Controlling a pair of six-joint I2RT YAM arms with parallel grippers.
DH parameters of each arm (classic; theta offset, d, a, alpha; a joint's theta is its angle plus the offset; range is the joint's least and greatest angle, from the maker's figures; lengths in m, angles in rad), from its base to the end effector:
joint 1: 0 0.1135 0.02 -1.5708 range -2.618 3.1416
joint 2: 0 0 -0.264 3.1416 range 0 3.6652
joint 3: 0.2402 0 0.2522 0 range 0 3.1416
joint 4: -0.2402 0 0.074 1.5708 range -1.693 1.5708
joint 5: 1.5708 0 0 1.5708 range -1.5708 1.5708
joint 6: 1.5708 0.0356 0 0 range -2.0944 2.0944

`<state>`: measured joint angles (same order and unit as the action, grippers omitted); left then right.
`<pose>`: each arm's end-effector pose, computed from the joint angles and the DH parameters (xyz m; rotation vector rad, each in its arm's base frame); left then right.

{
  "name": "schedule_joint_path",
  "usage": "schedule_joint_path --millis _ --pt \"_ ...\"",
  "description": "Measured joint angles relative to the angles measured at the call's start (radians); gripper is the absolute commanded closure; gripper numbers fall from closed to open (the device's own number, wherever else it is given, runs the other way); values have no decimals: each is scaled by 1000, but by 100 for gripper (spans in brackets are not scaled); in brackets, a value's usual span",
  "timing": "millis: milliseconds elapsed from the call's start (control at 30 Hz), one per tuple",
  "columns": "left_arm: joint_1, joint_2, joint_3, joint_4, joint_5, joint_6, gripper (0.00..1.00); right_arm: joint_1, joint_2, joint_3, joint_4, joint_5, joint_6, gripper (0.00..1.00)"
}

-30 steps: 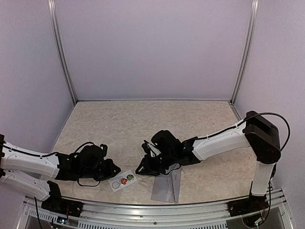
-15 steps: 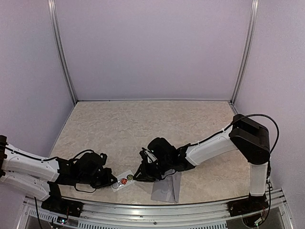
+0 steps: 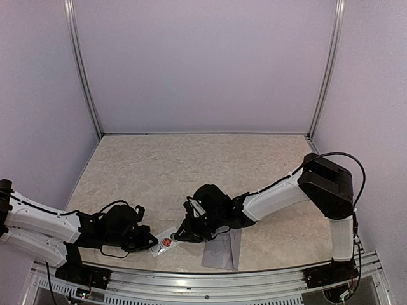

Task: Place the letter into the envelope and seal it

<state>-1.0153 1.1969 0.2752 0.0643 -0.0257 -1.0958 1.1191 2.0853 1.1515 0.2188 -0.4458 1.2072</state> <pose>0.1016 -0.1619 0.1175 -0.1190 2.6414 -0.8406 0.1713 0.3882 0.1125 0.1626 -2.7553 -1.3963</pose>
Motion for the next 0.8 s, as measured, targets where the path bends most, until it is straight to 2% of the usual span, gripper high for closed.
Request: schedule_joint_path --millis 333,500,800 --pt "0 0 -5 11 0 1 100 0 34 37 -23 2 16 91" --pt "0 0 -5 11 0 1 100 0 35 48 -52 9 21 100" --pt "-1 2 -5 14 0 1 100 0 35 48 -33 48 21 100"
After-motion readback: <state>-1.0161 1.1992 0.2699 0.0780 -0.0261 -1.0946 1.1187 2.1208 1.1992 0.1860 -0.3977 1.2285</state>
